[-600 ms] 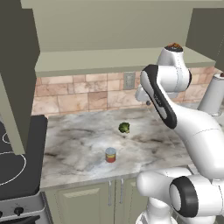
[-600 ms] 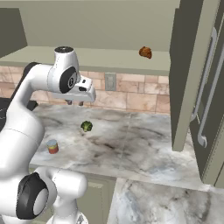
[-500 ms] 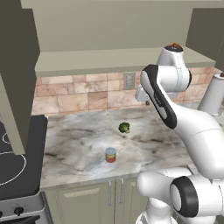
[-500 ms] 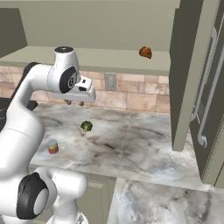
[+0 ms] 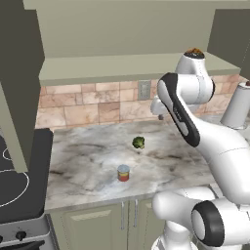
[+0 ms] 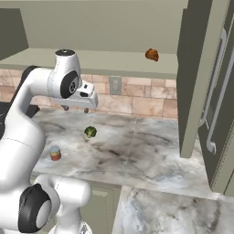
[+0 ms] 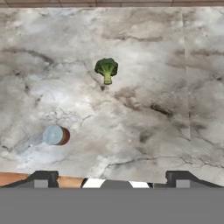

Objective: Pick the canned food and bar from the counter and place them in the cabinets closest to them.

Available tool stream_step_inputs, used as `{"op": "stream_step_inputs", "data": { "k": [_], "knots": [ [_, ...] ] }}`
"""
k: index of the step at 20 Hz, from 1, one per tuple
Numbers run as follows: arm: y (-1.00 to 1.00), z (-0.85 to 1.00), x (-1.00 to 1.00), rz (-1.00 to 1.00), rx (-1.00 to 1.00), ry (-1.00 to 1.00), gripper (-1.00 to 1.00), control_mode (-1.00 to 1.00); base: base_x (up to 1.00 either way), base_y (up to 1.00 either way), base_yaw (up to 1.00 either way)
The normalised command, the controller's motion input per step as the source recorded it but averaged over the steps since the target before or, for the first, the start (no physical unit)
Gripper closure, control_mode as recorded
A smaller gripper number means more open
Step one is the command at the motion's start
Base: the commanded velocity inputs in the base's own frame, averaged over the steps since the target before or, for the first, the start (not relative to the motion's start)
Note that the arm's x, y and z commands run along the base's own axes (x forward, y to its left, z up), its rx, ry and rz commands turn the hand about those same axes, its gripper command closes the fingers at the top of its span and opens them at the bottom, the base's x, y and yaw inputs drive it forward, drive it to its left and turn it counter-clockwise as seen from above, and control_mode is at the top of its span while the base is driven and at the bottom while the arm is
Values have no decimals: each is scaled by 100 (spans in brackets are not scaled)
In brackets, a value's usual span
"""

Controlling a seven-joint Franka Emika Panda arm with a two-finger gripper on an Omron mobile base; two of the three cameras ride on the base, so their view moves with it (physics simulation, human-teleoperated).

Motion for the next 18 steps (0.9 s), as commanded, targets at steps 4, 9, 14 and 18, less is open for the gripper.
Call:
{"op": "stream_step_inputs", "data": {
  "k": [4, 9, 14, 18],
  "knots": [
    [22, -9, -22, 1, 0, 1, -100, -100, 0, 0, 0],
    [29, -10, -14, 0, 0, 3, -100, -100, 0, 0, 0],
    [32, -12, -11, 0, 0, 4, -100, -100, 0, 0, 0],
    [29, -14, -10, 0, 0, 3, -100, -100, 0, 0, 0]
  ]
}}
